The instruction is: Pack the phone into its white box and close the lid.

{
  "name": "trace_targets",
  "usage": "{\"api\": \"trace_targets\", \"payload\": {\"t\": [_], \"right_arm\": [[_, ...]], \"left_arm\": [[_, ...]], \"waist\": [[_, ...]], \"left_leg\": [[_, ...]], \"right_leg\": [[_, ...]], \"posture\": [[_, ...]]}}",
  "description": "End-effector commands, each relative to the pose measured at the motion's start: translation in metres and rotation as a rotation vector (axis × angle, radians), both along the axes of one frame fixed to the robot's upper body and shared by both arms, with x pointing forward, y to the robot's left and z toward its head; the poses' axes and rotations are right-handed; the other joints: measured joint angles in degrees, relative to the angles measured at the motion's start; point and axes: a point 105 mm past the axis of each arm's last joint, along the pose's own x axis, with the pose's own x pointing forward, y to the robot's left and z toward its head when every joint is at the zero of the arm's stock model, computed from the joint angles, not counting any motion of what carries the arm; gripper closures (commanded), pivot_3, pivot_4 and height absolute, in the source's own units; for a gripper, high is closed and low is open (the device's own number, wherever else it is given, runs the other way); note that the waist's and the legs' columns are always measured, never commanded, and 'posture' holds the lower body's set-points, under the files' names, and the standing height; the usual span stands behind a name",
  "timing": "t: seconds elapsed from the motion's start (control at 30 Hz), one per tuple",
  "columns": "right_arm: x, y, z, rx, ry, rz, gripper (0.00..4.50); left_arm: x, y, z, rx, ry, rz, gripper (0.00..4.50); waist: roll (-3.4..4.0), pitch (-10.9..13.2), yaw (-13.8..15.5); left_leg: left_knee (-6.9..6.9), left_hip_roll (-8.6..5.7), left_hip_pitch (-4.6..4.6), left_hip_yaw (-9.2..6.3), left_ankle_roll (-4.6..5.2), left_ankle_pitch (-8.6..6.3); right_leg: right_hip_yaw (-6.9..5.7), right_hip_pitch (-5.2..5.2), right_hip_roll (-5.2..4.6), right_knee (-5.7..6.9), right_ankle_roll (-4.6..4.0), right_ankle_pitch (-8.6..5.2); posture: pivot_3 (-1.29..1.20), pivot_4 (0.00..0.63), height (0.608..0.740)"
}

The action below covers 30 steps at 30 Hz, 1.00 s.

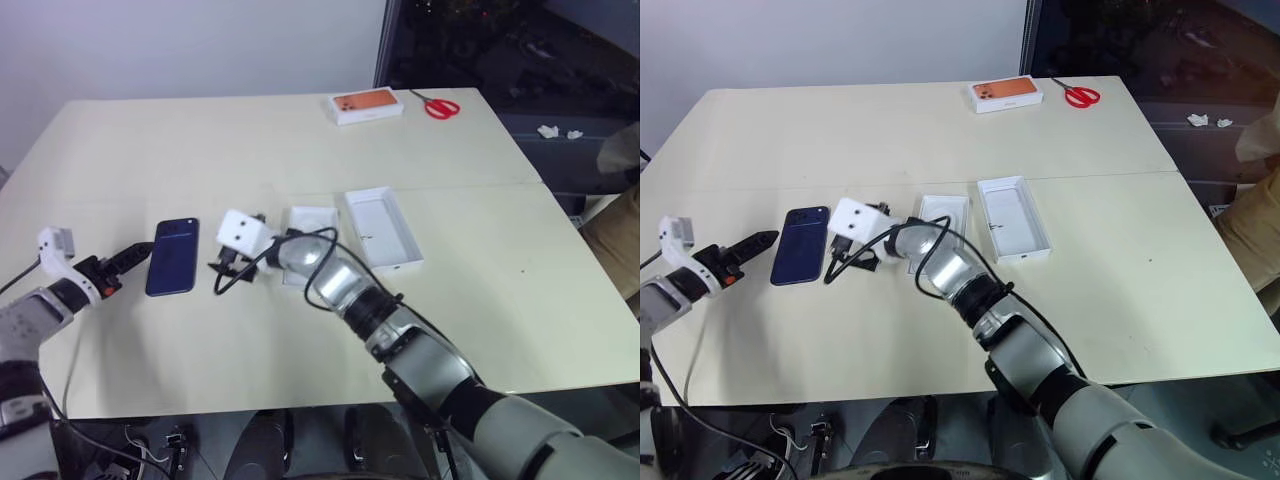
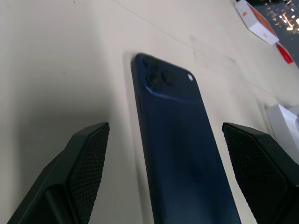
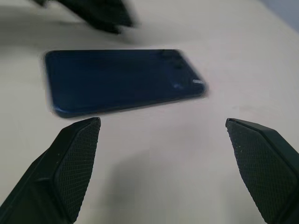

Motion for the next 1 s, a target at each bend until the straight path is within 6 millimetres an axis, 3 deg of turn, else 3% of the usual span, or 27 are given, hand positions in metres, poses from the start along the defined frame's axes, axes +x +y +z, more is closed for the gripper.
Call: {"api": "trace_targets", "payload": {"t": [0.03, 0.27, 0.47, 0.63, 0.83, 1.0], "right_arm": [[-0.008, 0.021, 0.023, 0.071, -0.022, 0.043, 0.85], [-0.004, 0.021, 0.012, 0.011, -0.055, 0.02, 4.43], [-0.005, 0.024, -0.001, -0.071, -0.075, 0.001, 4.48], [-0.012, 0.032, 0.001, -0.088, -0.067, 0.028, 4.48], [-0.009, 0.023, -0.007, -0.154, -0.053, 0.024, 4.48], [-0.006, 0.015, -0.018, -0.26, -0.017, 0.008, 4.48]], "left_arm": [[-0.001, -0.004, 0.001, -0.041, 0.016, -0.049, 0.41], [-0.001, -0.018, -0.023, -0.088, 0.084, -0.133, 0.41], [-0.004, -0.034, -0.031, -0.15, 0.135, -0.23, 0.41], [-0.009, -0.05, -0.039, -0.154, 0.199, -0.321, 0.41], [-0.008, -0.075, -0.038, -0.166, 0.201, -0.407, 0.41], [-0.006, -0.083, -0.036, -0.161, 0.195, -0.423, 0.41]], "waist": [[0.0, 0.0, -0.1], [0.0, 0.0, 0.0], [0.01, 0.0, 0.3], [0.04, 0.0, 0.3], [0.08, -0.1, 0.4], [0.13, -0.2, 0.4]], "left_leg": [[0.0, -0.02, 0.0, 0.01, 0.0, 0.0], [-0.05, -0.02, 0.02, 0.0, -0.04, 0.03], [-0.01, -0.07, 0.07, -0.04, -0.02, 0.01], [0.0, -0.11, 0.07, -0.06, -0.02, 0.01], [0.01, -0.14, 0.08, -0.07, 0.01, -0.01], [0.02, -0.15, 0.12, -0.08, 0.07, -0.04]], "right_leg": [[0.01, 0.0, -0.01, 0.0, 0.0, 0.0], [0.01, 0.01, -0.01, 0.05, 0.0, 0.0], [-0.03, 0.0, -0.06, 0.04, 0.0, 0.0], [-0.03, 0.01, -0.07, 0.05, 0.0, 0.0], [-0.02, 0.03, -0.09, 0.05, 0.0, 0.0], [-0.02, 0.06, -0.1, 0.06, 0.0, 0.0]], "posture": [[0.0, 0.15, 0.74], [0.0, 0.15, 0.74], [0.0, 0.15, 0.74], [0.0, 0.15, 0.74], [0.0, 0.15, 0.74], [0.0, 0.15, 0.74]]}}
